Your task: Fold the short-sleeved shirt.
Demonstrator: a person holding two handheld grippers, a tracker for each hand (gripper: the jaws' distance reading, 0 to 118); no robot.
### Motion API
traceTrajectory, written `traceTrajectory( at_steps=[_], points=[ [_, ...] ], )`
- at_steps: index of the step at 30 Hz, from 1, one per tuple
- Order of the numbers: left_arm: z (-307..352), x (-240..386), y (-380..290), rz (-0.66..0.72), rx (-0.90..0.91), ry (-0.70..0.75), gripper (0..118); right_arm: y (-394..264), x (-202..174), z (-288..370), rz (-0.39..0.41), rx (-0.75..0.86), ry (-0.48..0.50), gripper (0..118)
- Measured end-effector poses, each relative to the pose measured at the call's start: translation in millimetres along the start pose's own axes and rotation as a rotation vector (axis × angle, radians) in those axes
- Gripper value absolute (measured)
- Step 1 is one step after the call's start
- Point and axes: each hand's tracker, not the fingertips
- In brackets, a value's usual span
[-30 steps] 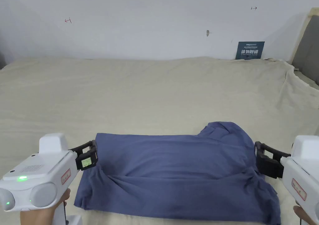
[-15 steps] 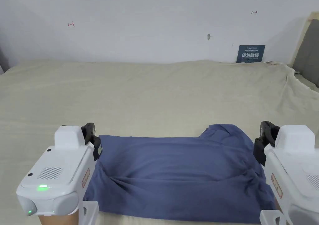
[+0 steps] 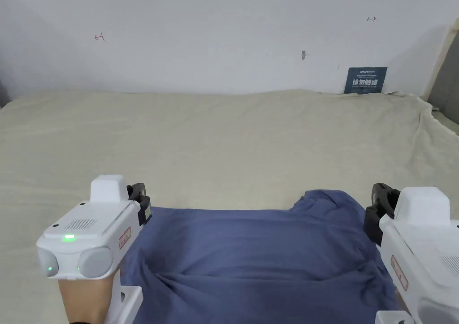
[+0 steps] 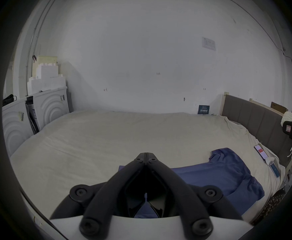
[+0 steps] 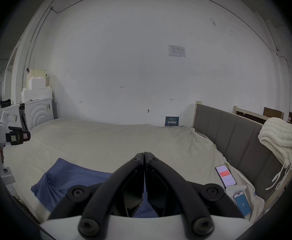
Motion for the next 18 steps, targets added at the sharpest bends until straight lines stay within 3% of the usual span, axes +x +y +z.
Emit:
traceTrajectory(
  at_steps=[8, 10, 12, 14, 18],
  points=[
    [-129.1, -35.4, 3.8, 0.044, -0.294, -0.009, 2, -9.6, 1.1, -58.1, 0.001, -0.061, 0.003, 0],
    [-159.2, -45.8, 1.9, 0.081, -0.345, 0.003, 16, -15.0, 0.0, -70.6, 0.005, -0.079, 0.003, 0],
    [-187.7, -57.4, -2.3, 0.108, -0.403, 0.029, 59, -20.0, 0.8, -84.0, 0.008, -0.099, 0.001, 0],
    [-212.1, -66.5, -6.8, 0.130, -0.460, 0.038, 82, -25.1, 0.6, -94.0, 0.007, -0.118, -0.001, 0],
    [-255.8, -83.4, -19.6, 0.138, -0.526, 0.061, 84, -35.5, 3.2, -112.3, -0.006, -0.149, -0.008, 0]
  ],
)
